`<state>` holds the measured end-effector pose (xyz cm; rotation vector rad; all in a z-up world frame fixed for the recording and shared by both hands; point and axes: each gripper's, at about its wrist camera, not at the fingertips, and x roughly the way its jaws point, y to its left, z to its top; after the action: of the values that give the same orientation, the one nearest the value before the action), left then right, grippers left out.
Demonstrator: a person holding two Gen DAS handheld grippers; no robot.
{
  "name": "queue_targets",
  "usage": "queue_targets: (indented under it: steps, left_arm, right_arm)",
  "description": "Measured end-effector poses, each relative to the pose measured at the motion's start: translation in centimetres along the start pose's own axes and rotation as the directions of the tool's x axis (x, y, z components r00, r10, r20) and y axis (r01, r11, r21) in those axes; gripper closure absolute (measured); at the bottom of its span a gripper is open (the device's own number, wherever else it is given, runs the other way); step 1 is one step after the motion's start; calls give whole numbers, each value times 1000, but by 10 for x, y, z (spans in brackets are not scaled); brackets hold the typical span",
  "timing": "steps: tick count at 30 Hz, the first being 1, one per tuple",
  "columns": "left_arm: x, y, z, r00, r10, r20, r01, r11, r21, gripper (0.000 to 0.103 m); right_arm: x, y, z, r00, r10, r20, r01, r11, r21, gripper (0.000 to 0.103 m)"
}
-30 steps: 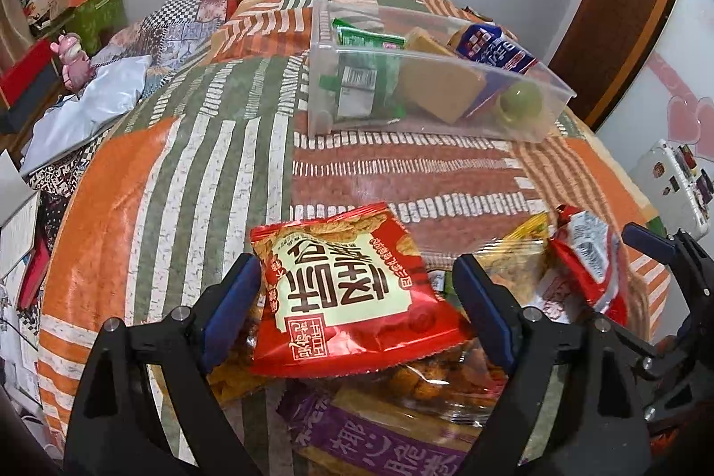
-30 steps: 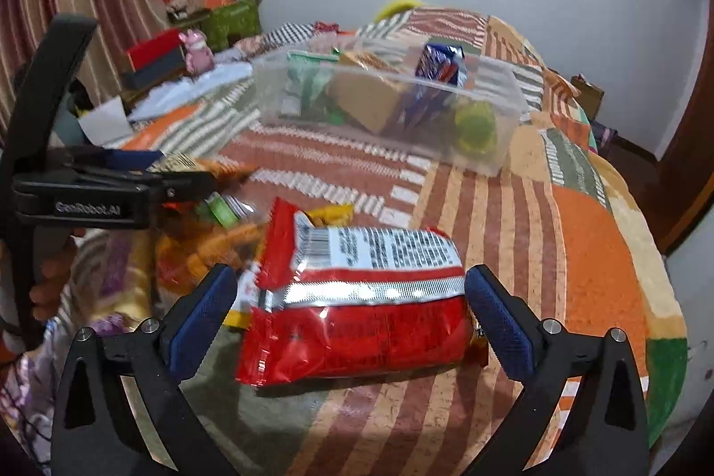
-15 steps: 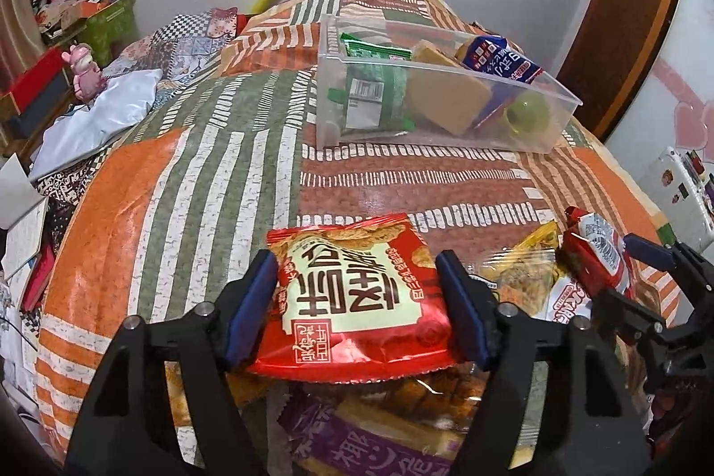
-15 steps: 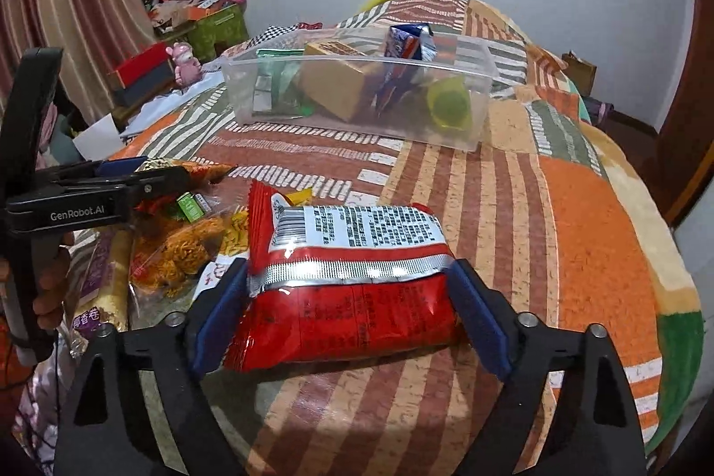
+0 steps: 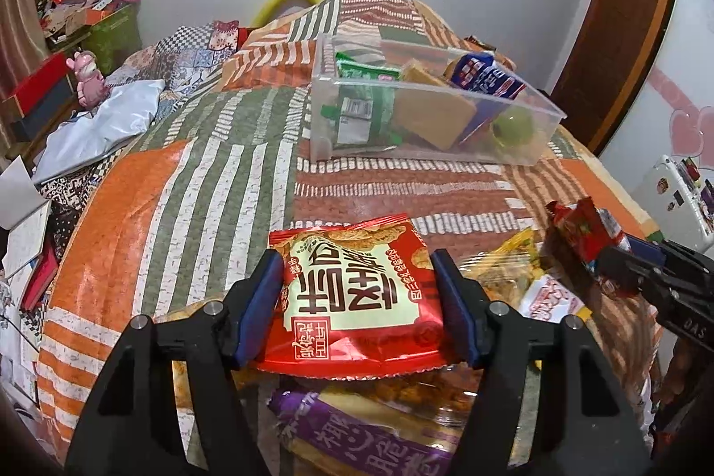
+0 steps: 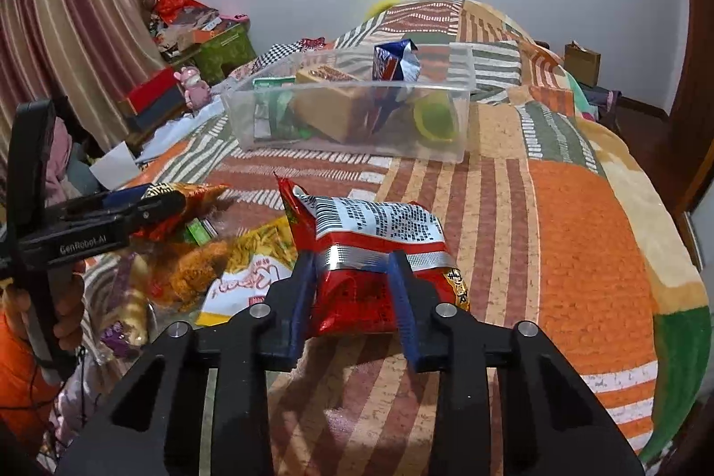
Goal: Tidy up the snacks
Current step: 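Lift the red bag with the right tool while left tool holds its red bag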
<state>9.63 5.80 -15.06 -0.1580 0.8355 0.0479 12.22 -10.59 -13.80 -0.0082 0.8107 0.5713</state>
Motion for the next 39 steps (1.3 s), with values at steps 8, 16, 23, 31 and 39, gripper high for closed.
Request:
queue_targets:
  steps: [8, 16, 23, 31, 39]
  left_arm:
    - [-20, -13, 5, 998, -18, 53, 18, 1000, 14, 37]
    - [-31, -26, 5, 996, -58, 75, 56, 998, 28, 37]
    - [-26, -28, 4, 996, -56, 64, 55, 998, 23, 37]
    - [-22, -20, 2, 998, -43, 48, 43, 999, -1, 37]
    - [-25, -14, 0, 997, -47, 56, 48, 999, -20, 37]
  right_arm:
    - [-6, -12, 8, 999, 29, 26, -30, 999, 36, 79]
    - [-17, -69, 13, 997, 33, 67, -48, 972, 232, 79]
    - [-13, -78, 15, 997, 61, 52, -72, 966, 249, 65]
    - [5, -50, 7, 997, 57, -44, -51, 991, 124, 46]
    - [1, -76, 9, 991, -123, -52, 128, 985, 113, 42]
